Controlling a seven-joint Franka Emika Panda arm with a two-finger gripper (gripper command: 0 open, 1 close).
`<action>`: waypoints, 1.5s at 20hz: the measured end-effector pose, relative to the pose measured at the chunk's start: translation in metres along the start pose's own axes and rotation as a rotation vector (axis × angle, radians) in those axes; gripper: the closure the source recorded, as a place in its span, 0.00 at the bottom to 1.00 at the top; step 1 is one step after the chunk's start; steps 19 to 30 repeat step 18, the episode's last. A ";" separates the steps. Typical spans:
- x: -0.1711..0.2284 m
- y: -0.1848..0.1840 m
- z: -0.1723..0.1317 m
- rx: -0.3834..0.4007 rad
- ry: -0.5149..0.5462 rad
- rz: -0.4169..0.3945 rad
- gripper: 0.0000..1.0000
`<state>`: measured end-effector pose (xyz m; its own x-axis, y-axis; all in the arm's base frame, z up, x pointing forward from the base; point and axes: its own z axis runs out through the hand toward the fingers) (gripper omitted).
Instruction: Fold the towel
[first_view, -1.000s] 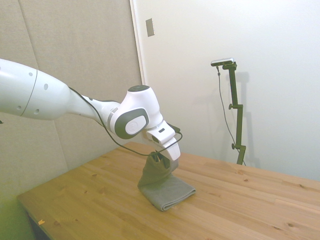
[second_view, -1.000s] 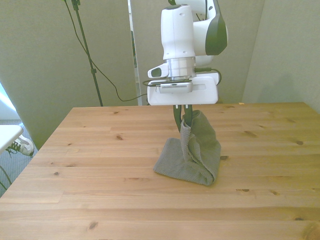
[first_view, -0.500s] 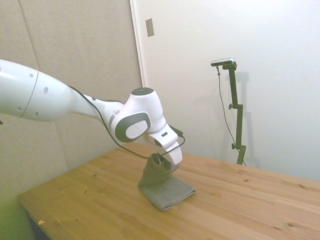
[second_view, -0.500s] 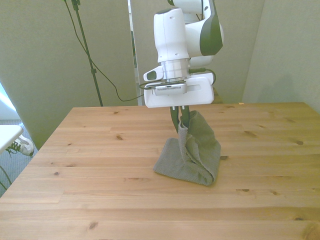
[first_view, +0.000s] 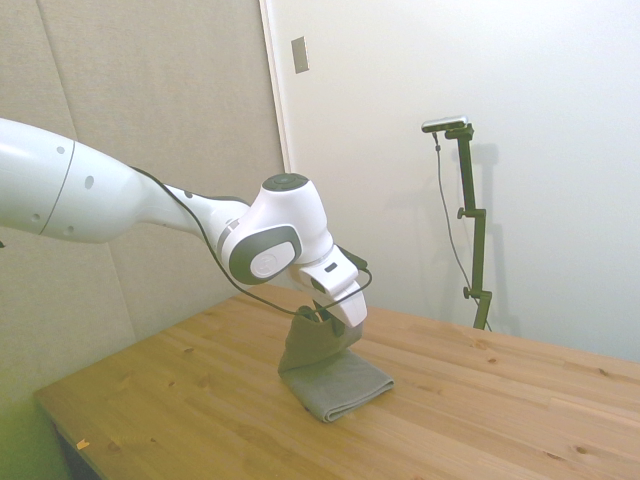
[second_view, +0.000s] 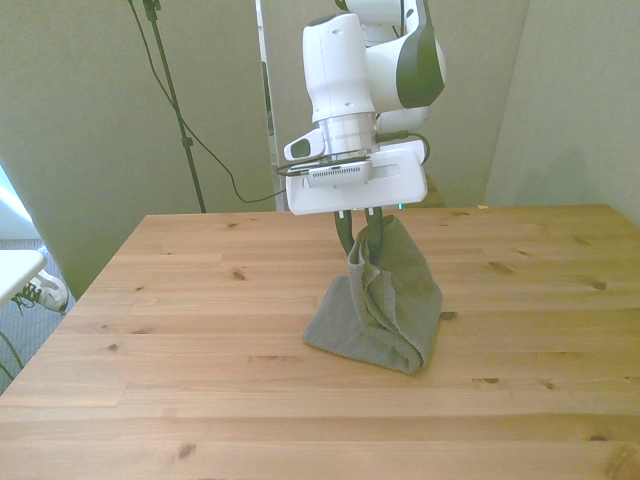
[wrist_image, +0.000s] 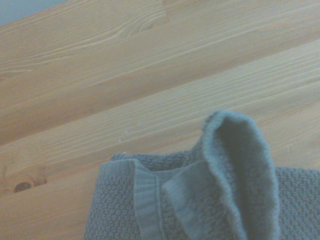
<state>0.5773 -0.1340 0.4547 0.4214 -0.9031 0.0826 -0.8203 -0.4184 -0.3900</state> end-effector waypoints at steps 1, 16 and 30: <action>0.000 0.000 -0.001 0.002 0.001 0.000 0.00; -0.102 0.043 -0.075 -0.204 -0.117 -0.160 0.00; -0.146 0.049 -0.092 -0.223 -0.109 -0.220 0.00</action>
